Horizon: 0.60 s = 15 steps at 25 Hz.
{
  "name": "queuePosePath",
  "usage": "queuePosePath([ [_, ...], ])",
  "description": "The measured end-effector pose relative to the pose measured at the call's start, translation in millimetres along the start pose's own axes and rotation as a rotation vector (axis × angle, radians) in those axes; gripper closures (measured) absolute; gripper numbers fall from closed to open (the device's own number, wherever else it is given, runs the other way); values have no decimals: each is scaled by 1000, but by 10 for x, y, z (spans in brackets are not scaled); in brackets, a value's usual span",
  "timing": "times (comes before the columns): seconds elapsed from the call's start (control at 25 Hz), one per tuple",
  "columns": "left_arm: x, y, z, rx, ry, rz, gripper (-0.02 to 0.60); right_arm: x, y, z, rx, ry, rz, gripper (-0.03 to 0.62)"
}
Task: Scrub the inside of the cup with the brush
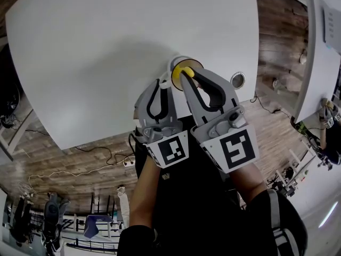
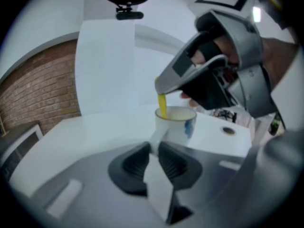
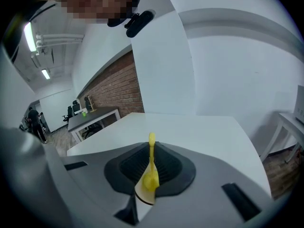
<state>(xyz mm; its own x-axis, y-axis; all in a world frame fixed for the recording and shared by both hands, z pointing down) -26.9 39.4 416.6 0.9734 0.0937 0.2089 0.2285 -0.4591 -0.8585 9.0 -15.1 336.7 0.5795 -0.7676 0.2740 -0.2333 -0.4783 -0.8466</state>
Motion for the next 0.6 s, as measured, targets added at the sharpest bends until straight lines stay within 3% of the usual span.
queuePosePath([
  [0.2,-4,16,1,2,0,-2,522,9,-36,-67,-41,4,-14,563],
  [0.6,-2,20,-1,2,-2,-4,522,83,191,126,28,-14,64,563],
])
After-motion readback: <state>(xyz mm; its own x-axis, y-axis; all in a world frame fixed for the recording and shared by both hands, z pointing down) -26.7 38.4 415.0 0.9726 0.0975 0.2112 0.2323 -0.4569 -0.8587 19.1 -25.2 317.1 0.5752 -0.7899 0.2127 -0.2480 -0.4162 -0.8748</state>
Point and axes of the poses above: the fingertips, and each gripper's own axes: z backward along the fingers, x to its right, y out of its top, the point moved 2 cm from there along z, backward along the fingers, and after that the axes turned 13 degrees about y, right-handed, at the moved point
